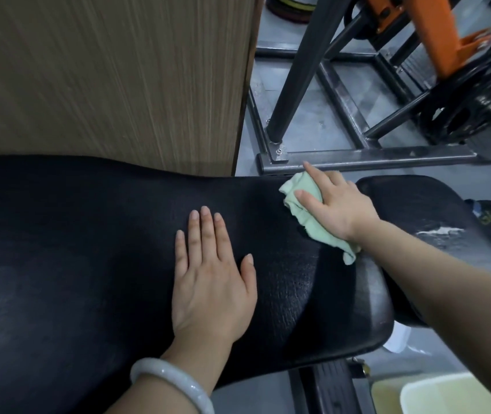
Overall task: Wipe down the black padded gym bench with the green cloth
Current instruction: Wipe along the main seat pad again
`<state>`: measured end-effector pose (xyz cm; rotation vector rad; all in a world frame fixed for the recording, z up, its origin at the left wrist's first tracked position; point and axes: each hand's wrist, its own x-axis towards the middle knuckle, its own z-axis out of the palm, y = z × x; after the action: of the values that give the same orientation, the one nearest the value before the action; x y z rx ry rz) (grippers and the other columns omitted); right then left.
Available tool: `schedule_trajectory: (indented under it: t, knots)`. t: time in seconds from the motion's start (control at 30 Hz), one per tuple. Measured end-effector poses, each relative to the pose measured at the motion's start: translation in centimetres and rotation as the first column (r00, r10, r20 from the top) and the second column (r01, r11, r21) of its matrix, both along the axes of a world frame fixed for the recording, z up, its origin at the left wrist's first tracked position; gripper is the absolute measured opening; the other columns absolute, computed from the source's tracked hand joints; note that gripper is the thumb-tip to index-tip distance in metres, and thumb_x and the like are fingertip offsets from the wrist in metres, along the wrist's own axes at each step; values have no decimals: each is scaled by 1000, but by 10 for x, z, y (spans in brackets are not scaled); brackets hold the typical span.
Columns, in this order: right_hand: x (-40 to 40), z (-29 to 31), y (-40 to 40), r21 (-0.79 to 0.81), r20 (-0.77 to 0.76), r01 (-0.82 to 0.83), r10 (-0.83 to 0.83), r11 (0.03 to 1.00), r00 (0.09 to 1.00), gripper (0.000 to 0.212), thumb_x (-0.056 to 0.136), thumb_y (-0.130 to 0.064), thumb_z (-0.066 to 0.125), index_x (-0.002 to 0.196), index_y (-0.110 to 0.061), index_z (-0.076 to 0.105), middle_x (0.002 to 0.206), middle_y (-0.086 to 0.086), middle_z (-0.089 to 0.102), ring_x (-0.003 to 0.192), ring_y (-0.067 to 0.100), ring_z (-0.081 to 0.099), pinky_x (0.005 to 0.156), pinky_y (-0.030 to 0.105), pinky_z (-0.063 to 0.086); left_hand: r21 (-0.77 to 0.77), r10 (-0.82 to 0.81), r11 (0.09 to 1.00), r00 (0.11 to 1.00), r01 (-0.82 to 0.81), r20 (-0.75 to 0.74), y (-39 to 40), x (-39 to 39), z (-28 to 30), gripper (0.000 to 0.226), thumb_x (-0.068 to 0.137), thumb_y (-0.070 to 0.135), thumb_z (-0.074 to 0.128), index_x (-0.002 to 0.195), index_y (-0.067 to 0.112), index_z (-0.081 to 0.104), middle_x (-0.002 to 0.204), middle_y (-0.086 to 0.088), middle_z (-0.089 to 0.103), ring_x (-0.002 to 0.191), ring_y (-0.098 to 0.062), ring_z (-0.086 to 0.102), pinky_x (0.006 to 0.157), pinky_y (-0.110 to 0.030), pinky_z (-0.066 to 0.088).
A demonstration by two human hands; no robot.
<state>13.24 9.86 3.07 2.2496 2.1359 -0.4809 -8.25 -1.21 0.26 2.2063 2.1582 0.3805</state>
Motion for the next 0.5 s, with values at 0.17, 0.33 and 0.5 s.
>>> schedule_trajectory:
  t: [0.17, 0.33, 0.5]
  knots:
    - [-3, -1, -45, 82, 34, 29, -32, 996, 999, 79, 77, -77, 13, 150, -45, 7, 158, 0, 11, 132, 31, 24, 104, 44, 30, -11, -3, 1000, 1000, 4, 6, 0, -1, -1, 70, 93, 43, 25, 143, -5, 32, 152, -20, 27, 144, -30, 21, 113, -48, 16]
    - [-4, -1, -94, 99, 43, 37, -41, 994, 998, 78, 76, -78, 9, 148, -49, 7, 159, -5, 0, 135, 25, 16, 112, 44, 25, 8, 0, 1000, 1000, 0, 23, 0, 0, -1, 69, 92, 42, 27, 142, -6, 34, 151, -21, 29, 143, -31, 23, 112, -49, 18]
    - [-10, 0, -41, 27, 45, 104, -105, 994, 993, 72, 85, -70, 22, 149, -46, 2, 158, 3, 7, 132, 34, 24, 102, 46, 32, 0, 7, 1000, 1000, -7, 7, 0, 1, -1, 69, 92, 42, 27, 142, -5, 34, 151, -20, 30, 143, -30, 24, 112, -49, 18]
